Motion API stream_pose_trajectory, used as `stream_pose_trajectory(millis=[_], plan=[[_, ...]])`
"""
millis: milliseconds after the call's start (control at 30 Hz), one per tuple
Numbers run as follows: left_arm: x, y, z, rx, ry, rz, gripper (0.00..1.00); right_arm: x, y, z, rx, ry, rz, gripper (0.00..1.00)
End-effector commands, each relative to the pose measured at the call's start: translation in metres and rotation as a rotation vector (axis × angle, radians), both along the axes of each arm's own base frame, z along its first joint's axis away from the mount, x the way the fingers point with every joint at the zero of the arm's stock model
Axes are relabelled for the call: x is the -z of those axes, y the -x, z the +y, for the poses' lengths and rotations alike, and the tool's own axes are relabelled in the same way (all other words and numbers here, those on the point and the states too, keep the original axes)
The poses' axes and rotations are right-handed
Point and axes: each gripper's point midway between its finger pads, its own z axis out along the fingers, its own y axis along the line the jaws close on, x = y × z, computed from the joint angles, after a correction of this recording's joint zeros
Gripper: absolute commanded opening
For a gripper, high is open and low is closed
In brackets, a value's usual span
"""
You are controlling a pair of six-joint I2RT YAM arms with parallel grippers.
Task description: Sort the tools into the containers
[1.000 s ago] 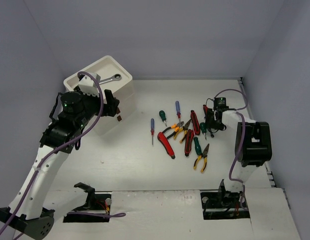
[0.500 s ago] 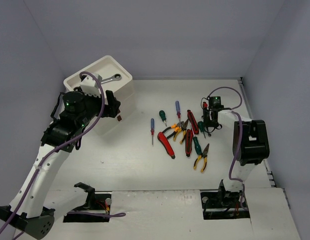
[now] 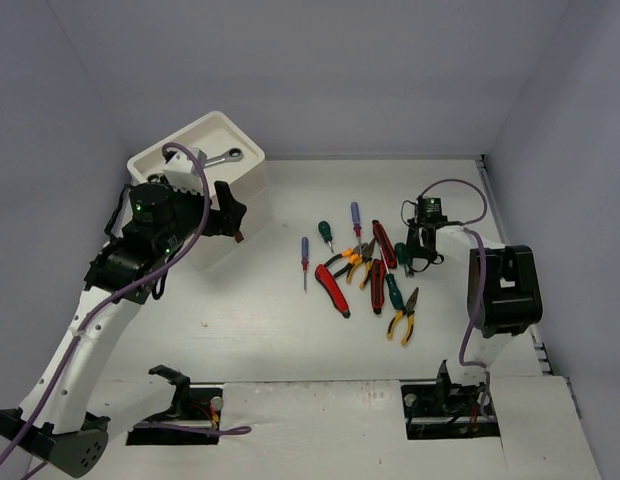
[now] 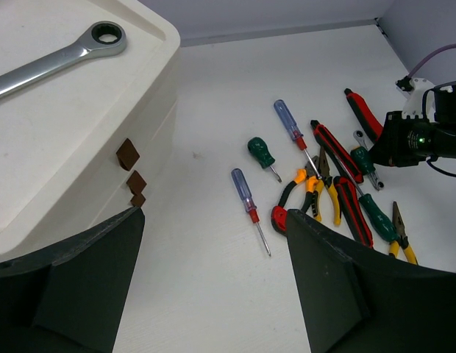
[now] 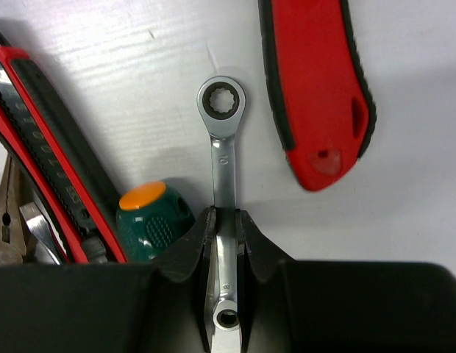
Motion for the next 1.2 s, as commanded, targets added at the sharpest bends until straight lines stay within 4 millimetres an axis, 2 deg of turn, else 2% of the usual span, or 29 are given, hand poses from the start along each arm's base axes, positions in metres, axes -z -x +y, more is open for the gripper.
stream_pose_trajectory(millis=[0, 100, 267, 367, 433, 533, 600, 733, 867, 900, 967, 1067, 1167], plan=[[-0.034, -0.001, -0.016, 0.039, 0.082, -0.065, 0.75, -0.014, 0.034, -0.003, 0.040, -0.009, 0.060, 0.00], [-0.035, -0.001, -0.023, 0.056, 0.092, -0.058, 0.75, -0.040, 0.026, -0.006, 0.059, 0.000, -0.022, 0.00], [-0.036, 0.000, -0.038, 0.078, 0.129, -0.028, 0.75, -0.078, 0.018, -0.002, 0.055, -0.027, -0.134, 0.00], [-0.037, 0.000, -0.049, 0.091, 0.173, -0.003, 0.75, -0.100, 0.017, 0.017, -0.004, -0.077, -0.192, 0.00], [-0.038, 0.001, -0.059, 0.108, 0.212, 0.012, 0.75, -0.116, 0.018, 0.033, -0.053, -0.101, -0.234, 0.00], [-0.047, 0.002, -0.079, 0.140, 0.312, 0.013, 0.75, -0.150, 0.024, 0.078, -0.184, -0.141, -0.321, 0.00], [-0.050, 0.004, -0.094, 0.174, 0.355, 0.004, 0.75, -0.176, 0.027, 0.099, -0.237, -0.175, -0.383, 0.00], [-0.042, 0.002, -0.121, 0.200, 0.413, 0.030, 0.75, -0.221, 0.041, 0.148, -0.354, -0.243, -0.485, 0.00], [-0.036, 0.001, -0.146, 0.222, 0.439, 0.028, 0.74, -0.256, 0.060, 0.193, -0.461, -0.331, -0.562, 0.00], [-0.033, -0.001, -0.147, 0.214, 0.437, 0.034, 0.74, -0.257, 0.060, 0.194, -0.461, -0.336, -0.563, 0.00], [-0.024, -0.005, -0.158, 0.205, 0.419, 0.048, 0.74, -0.273, 0.071, 0.216, -0.507, -0.388, -0.595, 0.00], [-0.016, -0.008, -0.166, 0.199, 0.403, 0.061, 0.70, -0.287, 0.080, 0.237, -0.545, -0.437, -0.618, 0.00], [-0.009, -0.012, -0.170, 0.186, 0.394, 0.071, 0.69, -0.293, 0.087, 0.248, -0.569, -0.458, -0.631, 0.00]])
